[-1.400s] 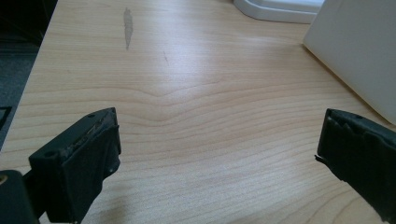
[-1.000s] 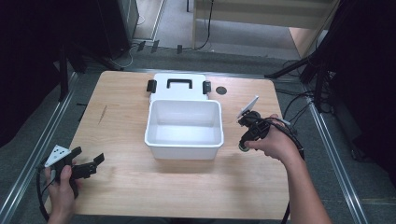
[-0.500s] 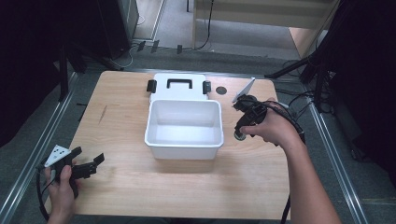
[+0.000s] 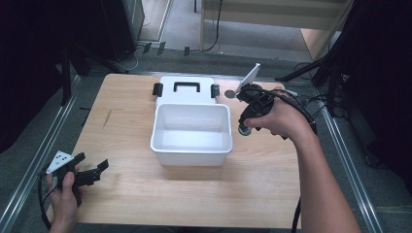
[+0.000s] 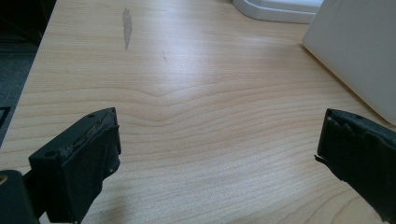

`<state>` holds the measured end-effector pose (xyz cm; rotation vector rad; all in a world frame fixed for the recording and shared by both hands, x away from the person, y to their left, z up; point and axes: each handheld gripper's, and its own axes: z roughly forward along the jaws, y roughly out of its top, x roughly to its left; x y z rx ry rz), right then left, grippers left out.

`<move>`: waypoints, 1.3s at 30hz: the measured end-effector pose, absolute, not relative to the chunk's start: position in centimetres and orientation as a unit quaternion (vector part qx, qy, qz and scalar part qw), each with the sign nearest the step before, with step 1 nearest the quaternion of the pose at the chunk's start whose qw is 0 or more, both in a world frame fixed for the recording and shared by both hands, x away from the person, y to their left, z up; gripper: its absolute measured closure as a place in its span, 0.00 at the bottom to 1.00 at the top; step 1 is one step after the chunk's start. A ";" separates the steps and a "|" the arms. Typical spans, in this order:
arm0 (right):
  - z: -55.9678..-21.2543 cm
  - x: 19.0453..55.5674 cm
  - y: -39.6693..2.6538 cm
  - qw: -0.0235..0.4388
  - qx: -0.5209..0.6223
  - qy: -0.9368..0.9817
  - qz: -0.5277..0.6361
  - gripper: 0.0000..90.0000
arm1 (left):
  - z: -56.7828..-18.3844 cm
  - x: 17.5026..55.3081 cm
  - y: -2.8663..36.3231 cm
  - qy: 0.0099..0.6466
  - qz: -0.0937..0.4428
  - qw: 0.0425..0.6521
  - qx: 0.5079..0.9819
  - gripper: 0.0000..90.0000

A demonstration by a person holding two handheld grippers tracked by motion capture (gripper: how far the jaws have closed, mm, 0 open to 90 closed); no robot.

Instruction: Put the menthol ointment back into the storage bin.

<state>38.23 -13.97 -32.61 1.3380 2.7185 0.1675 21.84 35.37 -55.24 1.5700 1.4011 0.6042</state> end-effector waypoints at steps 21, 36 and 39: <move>-32.4 38.6 -9.0 0.041 0.391 0.918 0.062 0.57 | -55.2 21.9 35.4 0.569 0.242 0.457 0.639 0.00; -34.5 38.4 -7.2 0.062 0.230 0.969 0.068 0.57 | -55.3 21.9 35.4 0.569 0.241 0.458 0.639 0.00; -34.8 38.4 -7.1 0.067 0.216 0.972 0.063 0.57 | -55.3 21.9 35.4 0.569 0.241 0.458 0.639 0.00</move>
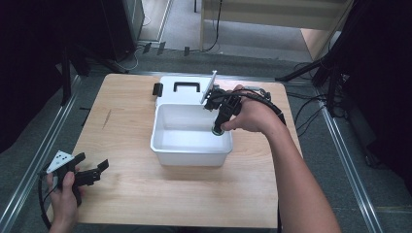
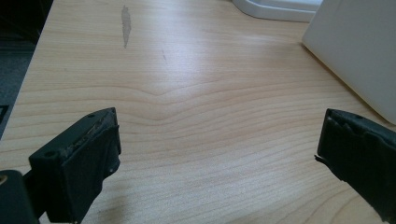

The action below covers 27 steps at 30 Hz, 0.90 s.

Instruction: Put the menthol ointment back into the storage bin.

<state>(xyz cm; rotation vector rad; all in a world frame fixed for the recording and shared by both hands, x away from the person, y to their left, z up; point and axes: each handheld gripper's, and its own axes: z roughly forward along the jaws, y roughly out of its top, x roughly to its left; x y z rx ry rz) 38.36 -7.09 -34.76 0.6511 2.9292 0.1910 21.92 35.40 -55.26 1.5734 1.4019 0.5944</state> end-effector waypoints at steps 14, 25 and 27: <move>-37.0 38.5 -7.1 0.080 0.150 0.984 0.050 0.57 | -55.3 21.9 35.4 0.569 0.241 0.458 0.639 0.00; -38.5 38.8 -7.7 0.079 0.141 0.986 0.045 0.57 | -55.3 21.9 35.4 0.569 0.241 0.459 0.638 0.00; -38.8 38.8 -7.8 0.080 0.137 0.986 0.045 0.57 | -55.3 21.9 35.4 0.569 0.241 0.459 0.639 0.00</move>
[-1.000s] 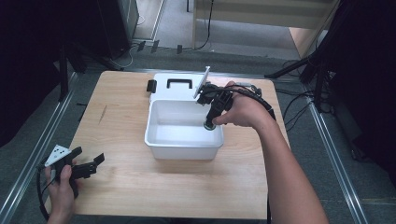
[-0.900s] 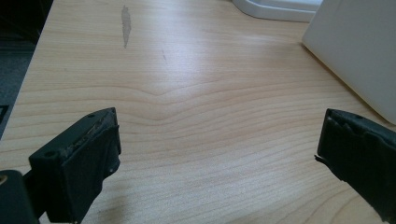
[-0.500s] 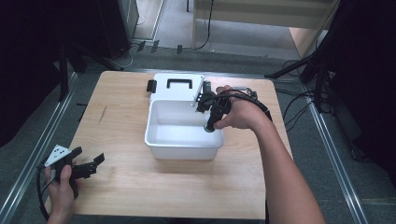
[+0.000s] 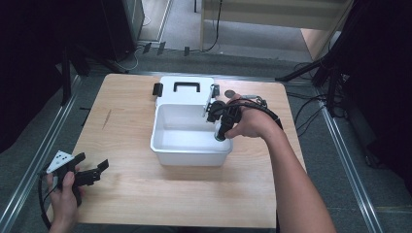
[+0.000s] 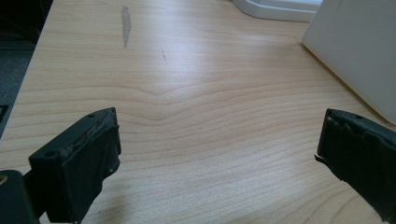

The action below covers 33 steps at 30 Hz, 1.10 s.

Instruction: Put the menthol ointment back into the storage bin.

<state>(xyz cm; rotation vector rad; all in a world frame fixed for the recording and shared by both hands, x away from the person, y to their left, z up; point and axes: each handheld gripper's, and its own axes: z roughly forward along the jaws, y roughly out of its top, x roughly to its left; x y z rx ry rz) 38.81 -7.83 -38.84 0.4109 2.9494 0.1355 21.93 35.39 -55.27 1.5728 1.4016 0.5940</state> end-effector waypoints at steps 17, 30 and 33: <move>-40.8 38.6 -7.7 0.111 0.066 0.991 0.025 0.57 | -55.3 21.9 35.4 0.570 0.240 0.459 0.638 0.00; -42.6 38.5 -7.3 0.109 0.035 0.993 0.005 0.57 | -55.3 21.9 35.4 0.569 0.240 0.458 0.639 0.00; -43.1 38.5 -7.1 0.109 0.029 0.994 0.001 0.57 | -55.3 21.9 35.4 0.570 0.240 0.458 0.639 0.00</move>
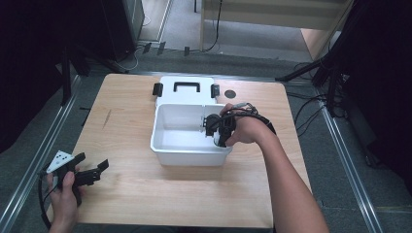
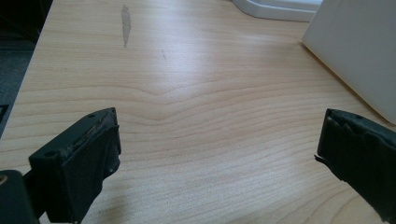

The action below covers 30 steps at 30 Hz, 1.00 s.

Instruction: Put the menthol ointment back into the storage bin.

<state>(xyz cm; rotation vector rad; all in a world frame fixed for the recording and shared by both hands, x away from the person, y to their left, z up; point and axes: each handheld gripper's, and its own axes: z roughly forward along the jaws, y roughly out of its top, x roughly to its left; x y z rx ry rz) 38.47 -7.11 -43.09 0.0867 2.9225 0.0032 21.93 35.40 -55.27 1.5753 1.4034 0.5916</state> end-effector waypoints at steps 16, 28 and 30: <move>-44.0 38.7 -6.0 0.114 0.033 0.993 -0.001 0.57 | -55.3 21.9 35.4 0.573 0.239 0.456 0.638 0.00; -44.6 38.8 -5.2 0.089 0.045 0.995 -0.008 0.57 | -55.3 22.0 35.4 0.572 0.239 0.457 0.638 0.00; -44.9 38.9 -5.1 0.092 0.045 0.995 -0.016 0.57 | -55.3 22.0 35.4 0.572 0.238 0.457 0.638 0.00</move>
